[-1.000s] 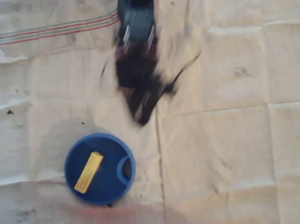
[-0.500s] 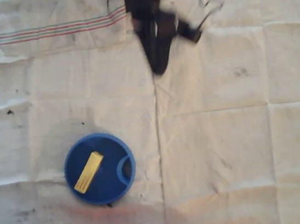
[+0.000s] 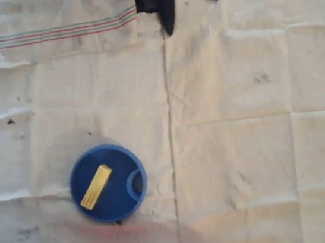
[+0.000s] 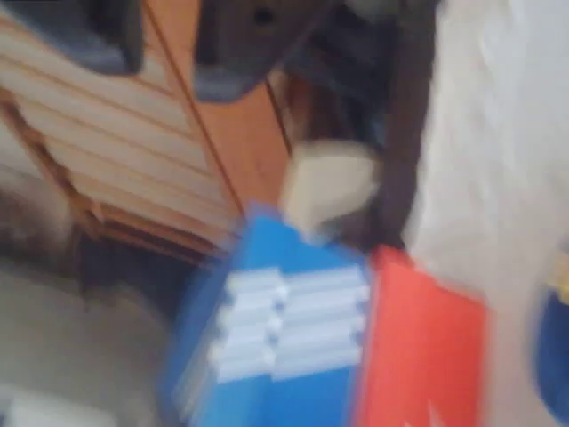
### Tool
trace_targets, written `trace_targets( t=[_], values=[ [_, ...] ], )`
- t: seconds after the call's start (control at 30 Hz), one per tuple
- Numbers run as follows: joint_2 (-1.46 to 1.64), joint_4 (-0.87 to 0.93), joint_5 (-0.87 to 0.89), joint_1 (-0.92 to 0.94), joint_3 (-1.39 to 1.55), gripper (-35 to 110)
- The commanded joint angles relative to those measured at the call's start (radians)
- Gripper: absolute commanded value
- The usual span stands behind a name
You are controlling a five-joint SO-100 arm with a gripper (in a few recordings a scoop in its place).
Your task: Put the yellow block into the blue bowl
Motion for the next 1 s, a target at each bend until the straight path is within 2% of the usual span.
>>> trace_targets(
  t=[0.0, 0.2, 0.63, 0.8, 0.97],
  values=[
    [0.288, -0.011, 0.011, -0.084, 0.393, 0],
    [0.526, -0.098, 0.017, -0.121, 0.792, 0],
    [1.031, -0.634, 0.018, -0.143, 1.687, 0],
    [1.170, -0.746, 0.025, -0.143, 1.959, 0],
    [1.318, -0.773, 0.014, -0.143, 2.155, 0]
  ],
)
